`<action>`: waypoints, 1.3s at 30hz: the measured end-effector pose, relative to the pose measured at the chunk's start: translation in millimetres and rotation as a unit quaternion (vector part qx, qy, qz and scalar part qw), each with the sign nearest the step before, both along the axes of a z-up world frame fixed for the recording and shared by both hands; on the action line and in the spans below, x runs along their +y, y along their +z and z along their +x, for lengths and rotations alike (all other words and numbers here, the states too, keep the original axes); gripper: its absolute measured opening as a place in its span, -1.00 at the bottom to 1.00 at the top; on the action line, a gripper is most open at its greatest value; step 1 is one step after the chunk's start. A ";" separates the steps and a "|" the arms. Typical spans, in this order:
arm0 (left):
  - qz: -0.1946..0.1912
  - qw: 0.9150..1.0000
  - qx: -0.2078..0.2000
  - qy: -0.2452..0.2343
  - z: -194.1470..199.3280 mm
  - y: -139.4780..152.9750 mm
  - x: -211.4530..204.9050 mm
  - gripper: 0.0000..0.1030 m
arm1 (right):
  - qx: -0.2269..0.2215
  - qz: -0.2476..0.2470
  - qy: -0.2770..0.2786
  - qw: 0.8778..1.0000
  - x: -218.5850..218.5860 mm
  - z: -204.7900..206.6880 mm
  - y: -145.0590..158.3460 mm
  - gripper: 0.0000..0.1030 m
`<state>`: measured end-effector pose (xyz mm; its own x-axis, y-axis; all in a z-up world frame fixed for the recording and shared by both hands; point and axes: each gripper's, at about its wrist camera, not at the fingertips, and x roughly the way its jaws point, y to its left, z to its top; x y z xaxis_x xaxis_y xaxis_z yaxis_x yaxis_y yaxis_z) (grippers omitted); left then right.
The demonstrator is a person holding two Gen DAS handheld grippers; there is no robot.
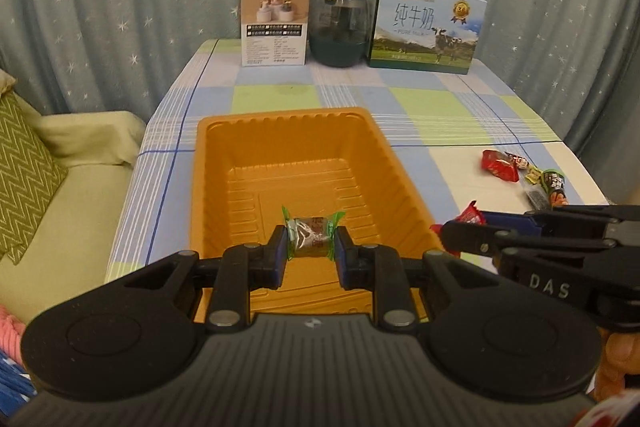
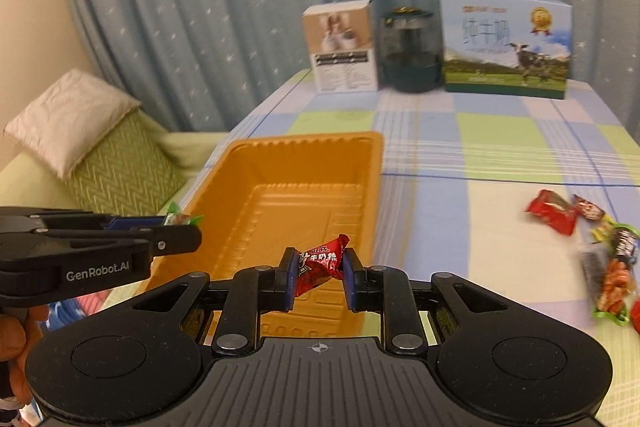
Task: Organize snacks
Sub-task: 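Carry both candies over the orange tray and open both tools to drop them, then move both open tools back toward the snack pile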
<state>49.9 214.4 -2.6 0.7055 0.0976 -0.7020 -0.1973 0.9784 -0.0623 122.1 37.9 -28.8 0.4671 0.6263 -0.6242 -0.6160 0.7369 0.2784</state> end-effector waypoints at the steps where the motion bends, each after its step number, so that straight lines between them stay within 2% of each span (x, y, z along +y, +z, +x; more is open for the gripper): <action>1: -0.003 1.000 0.001 0.001 1.3 -2.1 1.5 -0.58 | 0.001 -0.003 0.001 1.000 3.4 0.4 -1.7 -0.54; 4: -0.010 1.000 0.003 0.004 4.4 -7.6 5.4 -0.55 | 0.004 -0.009 0.004 1.000 9.9 1.8 -6.2 -0.54; 8: -0.019 1.000 0.004 0.012 5.7 -12.3 13.0 -0.39 | 0.004 -0.014 0.008 1.000 17.1 2.8 -8.3 -0.54; 13: -0.014 1.000 0.002 0.018 0.9 -12.1 18.5 -0.34 | 0.002 -0.016 0.011 1.000 21.7 4.3 -8.6 -0.54; 15: -0.013 1.000 -0.002 0.023 -3.1 -10.5 21.5 -0.26 | 0.002 -0.017 0.013 1.000 22.7 4.9 -9.2 -0.54; 25: -0.010 0.999 -0.014 0.047 -21.3 -2.0 38.4 -0.23 | 0.005 -0.007 0.030 1.000 29.8 6.1 -10.2 -0.54; 27: -0.011 0.999 -0.015 0.051 -24.3 -0.7 40.0 -0.19 | 0.012 0.009 0.044 0.999 30.6 7.6 -10.1 -0.45; 29: -0.011 0.998 -0.017 0.054 -27.5 0.4 40.6 -0.12 | 0.014 0.023 0.035 0.999 26.5 8.9 -9.6 0.21; 30: -0.011 0.998 -0.018 0.055 -28.9 0.9 40.6 -0.11 | 0.014 0.029 0.028 0.999 23.5 9.3 -9.1 0.32; 34: -0.013 0.998 -0.021 0.059 -34.0 4.3 38.7 -0.10 | 0.013 0.032 0.015 0.999 10.1 9.6 -4.1 0.33; 39: -0.014 0.998 -0.029 0.059 -40.1 12.5 28.8 0.07 | 0.019 0.030 -0.024 0.999 -23.6 0.8 -0.9 0.33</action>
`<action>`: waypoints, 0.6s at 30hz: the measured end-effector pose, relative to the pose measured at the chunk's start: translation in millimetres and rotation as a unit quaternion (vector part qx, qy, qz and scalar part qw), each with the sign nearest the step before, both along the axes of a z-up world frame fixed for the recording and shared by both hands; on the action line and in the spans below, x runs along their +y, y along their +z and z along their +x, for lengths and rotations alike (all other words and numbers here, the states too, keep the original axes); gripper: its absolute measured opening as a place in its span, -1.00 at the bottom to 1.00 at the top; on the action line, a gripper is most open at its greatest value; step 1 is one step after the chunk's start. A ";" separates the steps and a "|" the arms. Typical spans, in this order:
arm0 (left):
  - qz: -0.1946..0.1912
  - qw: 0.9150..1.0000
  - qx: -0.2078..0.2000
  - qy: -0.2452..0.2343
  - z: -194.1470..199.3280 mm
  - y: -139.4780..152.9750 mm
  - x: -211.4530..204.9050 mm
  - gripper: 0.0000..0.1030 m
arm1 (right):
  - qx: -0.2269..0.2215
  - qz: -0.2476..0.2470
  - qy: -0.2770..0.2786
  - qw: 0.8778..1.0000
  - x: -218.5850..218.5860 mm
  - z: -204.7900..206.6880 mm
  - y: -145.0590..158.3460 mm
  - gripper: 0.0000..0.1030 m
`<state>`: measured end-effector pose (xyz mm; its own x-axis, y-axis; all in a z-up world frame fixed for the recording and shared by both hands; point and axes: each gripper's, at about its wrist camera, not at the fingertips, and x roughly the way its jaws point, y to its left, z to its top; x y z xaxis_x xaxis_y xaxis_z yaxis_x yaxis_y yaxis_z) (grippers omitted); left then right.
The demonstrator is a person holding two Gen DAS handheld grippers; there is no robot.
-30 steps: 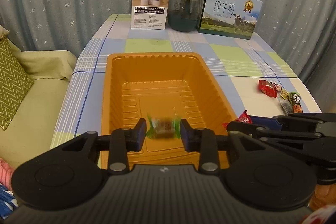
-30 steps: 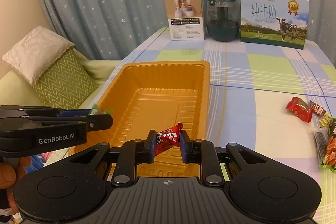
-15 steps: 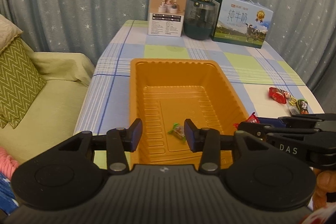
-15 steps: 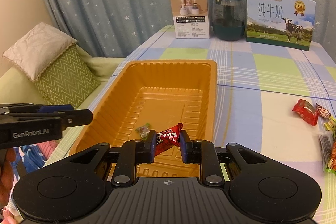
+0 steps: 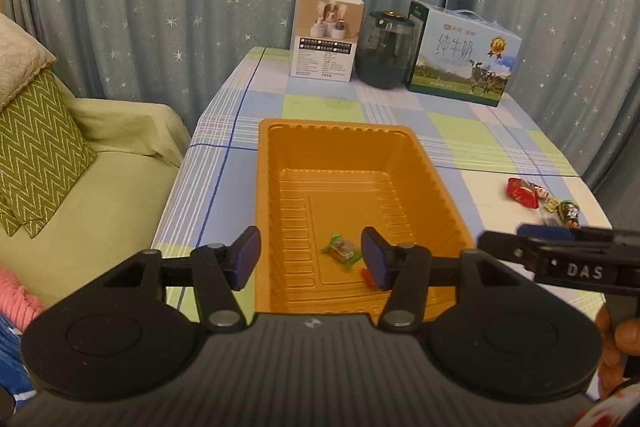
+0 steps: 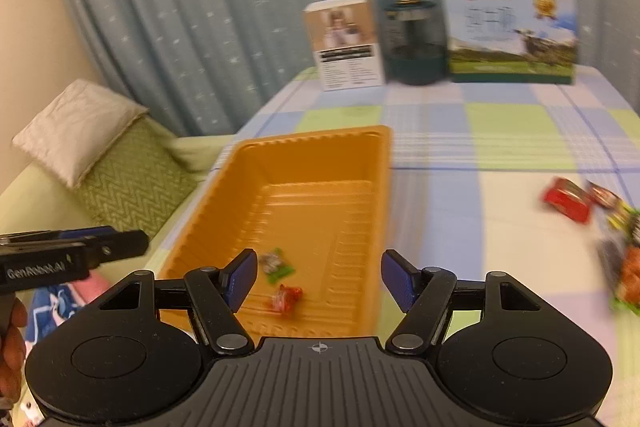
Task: Organize snacks
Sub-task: 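Move both open tools back toward the snack pile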
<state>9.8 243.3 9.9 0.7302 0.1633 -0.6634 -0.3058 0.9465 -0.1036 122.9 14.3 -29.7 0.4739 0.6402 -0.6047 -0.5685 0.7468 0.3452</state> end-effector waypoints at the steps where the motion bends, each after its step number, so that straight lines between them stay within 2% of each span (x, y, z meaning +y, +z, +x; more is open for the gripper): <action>1: 0.000 1.000 -0.001 -0.002 -0.9 1.9 -2.7 0.09 | 0.002 -0.002 -0.008 1.000 -7.8 -3.0 0.2 0.33; 10: -0.001 0.999 -0.018 -0.033 -2.4 21.1 -42.6 0.29 | 0.001 -0.006 -0.083 0.997 -82.8 -28.9 11.4 0.33; 15: 0.000 0.997 -0.029 -0.066 2.9 31.5 -75.3 0.50 | -0.001 -0.009 -0.121 0.993 -122.6 -37.8 17.2 0.33; 18: 0.003 0.996 -0.031 -0.085 7.8 35.0 -96.8 0.52 | -0.004 -0.009 -0.141 0.990 -145.5 -42.6 20.5 0.33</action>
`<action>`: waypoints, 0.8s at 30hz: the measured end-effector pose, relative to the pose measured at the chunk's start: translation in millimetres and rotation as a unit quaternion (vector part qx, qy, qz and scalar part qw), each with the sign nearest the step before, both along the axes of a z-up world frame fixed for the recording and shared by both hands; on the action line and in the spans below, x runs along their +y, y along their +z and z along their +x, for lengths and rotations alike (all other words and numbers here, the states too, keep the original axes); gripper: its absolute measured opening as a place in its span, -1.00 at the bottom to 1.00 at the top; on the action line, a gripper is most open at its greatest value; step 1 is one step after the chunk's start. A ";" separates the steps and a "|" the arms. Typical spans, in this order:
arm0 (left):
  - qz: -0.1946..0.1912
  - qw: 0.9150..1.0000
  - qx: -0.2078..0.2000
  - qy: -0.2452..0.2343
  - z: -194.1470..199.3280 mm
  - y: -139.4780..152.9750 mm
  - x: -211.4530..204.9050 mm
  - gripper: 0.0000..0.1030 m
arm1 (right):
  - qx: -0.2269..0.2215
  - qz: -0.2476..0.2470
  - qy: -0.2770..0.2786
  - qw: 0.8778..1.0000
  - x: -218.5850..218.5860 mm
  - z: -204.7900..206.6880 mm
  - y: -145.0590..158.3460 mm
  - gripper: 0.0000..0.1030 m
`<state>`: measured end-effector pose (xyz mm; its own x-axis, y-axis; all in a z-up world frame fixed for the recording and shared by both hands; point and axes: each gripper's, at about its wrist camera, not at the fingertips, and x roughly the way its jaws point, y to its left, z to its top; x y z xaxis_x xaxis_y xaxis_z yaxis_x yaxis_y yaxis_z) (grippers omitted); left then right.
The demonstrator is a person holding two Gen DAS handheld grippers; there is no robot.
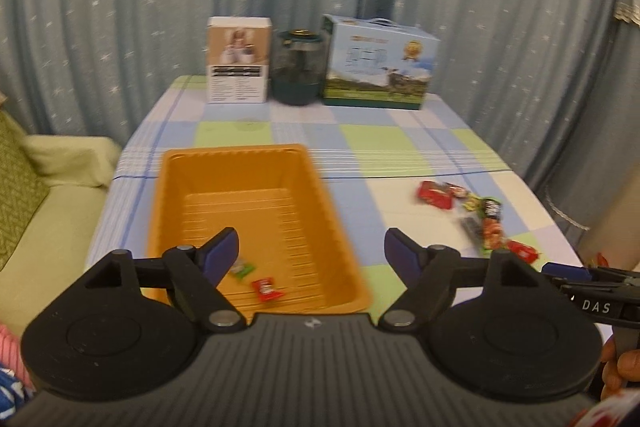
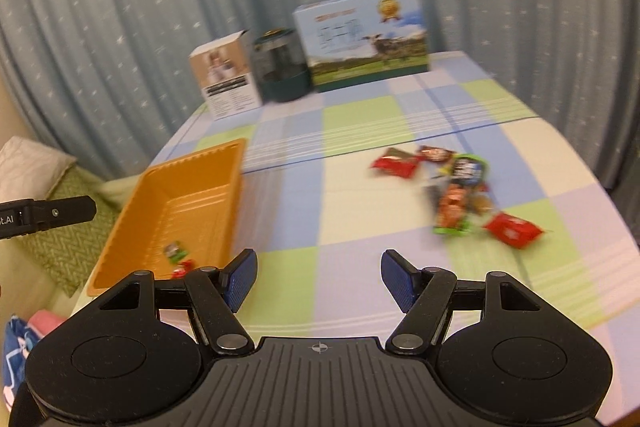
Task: Organize snacks
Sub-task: 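Move both open tools back toward the snack pile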
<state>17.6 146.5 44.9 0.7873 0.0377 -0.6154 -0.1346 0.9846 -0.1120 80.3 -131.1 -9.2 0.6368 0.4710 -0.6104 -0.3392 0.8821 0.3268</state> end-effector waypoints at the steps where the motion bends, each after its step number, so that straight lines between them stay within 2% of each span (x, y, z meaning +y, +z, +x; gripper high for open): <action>1: 0.000 1.000 0.001 -0.007 2.1 0.2 -7.0 0.52 | -0.001 0.000 -0.008 1.000 -7.9 -1.5 0.6 0.33; 12: -0.011 0.997 0.009 -0.069 27.1 -8.0 -75.6 0.65 | -0.001 -0.006 -0.081 0.997 -81.5 -10.2 -0.5 0.33; 24: -0.016 0.994 0.022 -0.108 52.0 -19.7 -117.8 0.68 | 0.006 -0.018 -0.112 0.994 -121.1 0.4 -8.9 0.33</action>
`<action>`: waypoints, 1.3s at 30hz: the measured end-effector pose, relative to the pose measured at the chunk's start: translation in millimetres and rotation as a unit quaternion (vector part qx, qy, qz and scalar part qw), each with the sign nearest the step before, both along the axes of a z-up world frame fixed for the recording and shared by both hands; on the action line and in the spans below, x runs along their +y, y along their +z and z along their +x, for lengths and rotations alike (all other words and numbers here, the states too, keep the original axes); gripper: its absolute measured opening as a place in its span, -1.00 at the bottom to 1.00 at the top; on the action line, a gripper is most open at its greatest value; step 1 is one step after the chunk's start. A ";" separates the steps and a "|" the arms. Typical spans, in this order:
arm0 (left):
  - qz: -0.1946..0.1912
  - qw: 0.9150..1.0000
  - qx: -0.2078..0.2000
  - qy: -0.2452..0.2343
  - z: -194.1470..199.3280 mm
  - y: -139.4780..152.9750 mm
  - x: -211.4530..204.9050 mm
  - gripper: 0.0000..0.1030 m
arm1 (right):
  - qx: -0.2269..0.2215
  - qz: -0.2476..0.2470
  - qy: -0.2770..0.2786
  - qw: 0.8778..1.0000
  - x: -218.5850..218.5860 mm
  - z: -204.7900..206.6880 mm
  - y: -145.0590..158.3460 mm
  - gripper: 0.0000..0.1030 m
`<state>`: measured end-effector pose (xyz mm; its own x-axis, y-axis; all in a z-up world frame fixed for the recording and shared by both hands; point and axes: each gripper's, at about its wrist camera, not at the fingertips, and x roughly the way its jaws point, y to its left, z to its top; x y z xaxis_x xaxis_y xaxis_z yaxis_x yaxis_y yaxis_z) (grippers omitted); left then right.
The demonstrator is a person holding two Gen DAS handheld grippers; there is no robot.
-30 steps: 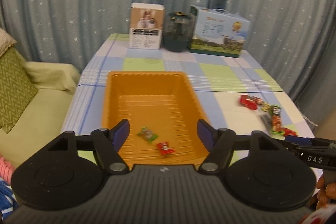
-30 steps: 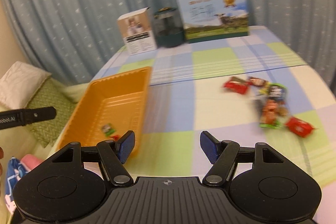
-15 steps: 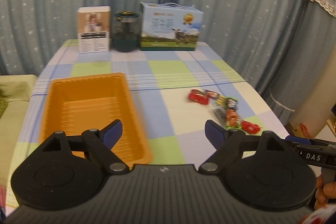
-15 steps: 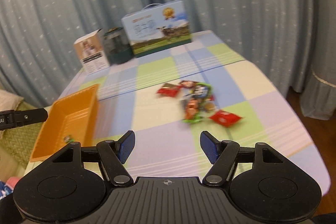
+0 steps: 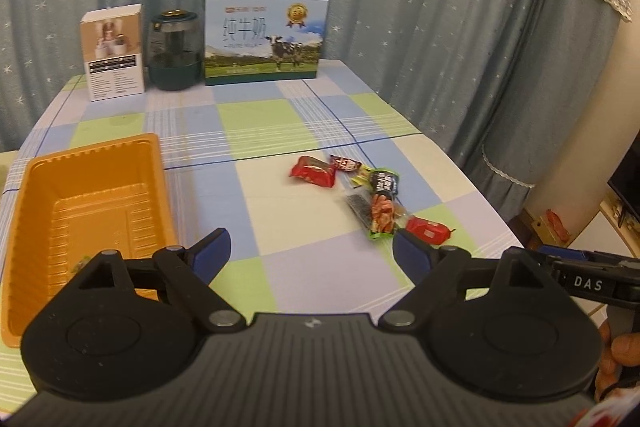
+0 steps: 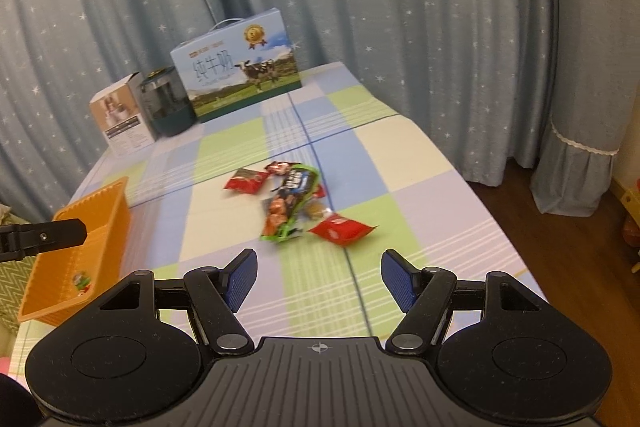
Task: Organize snacks
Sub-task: 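Move both open tools back toward the snack pile, then grasp the red square candy with the right tool while the left tool grasps the green sausage snack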
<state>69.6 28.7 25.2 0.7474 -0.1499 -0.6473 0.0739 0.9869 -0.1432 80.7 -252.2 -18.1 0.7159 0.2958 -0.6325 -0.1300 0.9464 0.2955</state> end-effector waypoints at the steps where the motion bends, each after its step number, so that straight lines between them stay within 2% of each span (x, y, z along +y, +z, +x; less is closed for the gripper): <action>1: 0.001 1.000 0.001 -0.002 2.1 -0.7 -2.0 0.68 | 0.000 -0.002 0.001 1.000 -1.3 2.6 -0.5 0.33; 12: 0.005 1.000 0.009 -0.019 32.7 -15.3 -22.3 0.69 | -0.010 -0.043 0.046 0.998 -9.1 41.6 -9.4 0.33; 25: 0.010 0.999 0.027 -0.024 75.3 -48.0 -33.0 0.69 | 0.010 -0.084 0.150 0.985 5.8 109.2 -60.4 0.32; 27: 0.010 0.999 0.029 -0.025 80.7 -52.6 -33.6 0.69 | 0.006 -0.083 0.156 0.984 7.6 116.7 -66.0 0.28; 29: 0.008 0.999 0.030 -0.026 85.3 -56.6 -33.5 0.69 | 0.008 -0.072 0.159 0.985 7.6 125.2 -72.3 0.10; 39: 0.006 0.999 0.039 -0.027 103.3 -73.4 -32.8 0.69 | 0.034 -0.080 0.186 0.979 15.2 148.7 -102.3 -0.18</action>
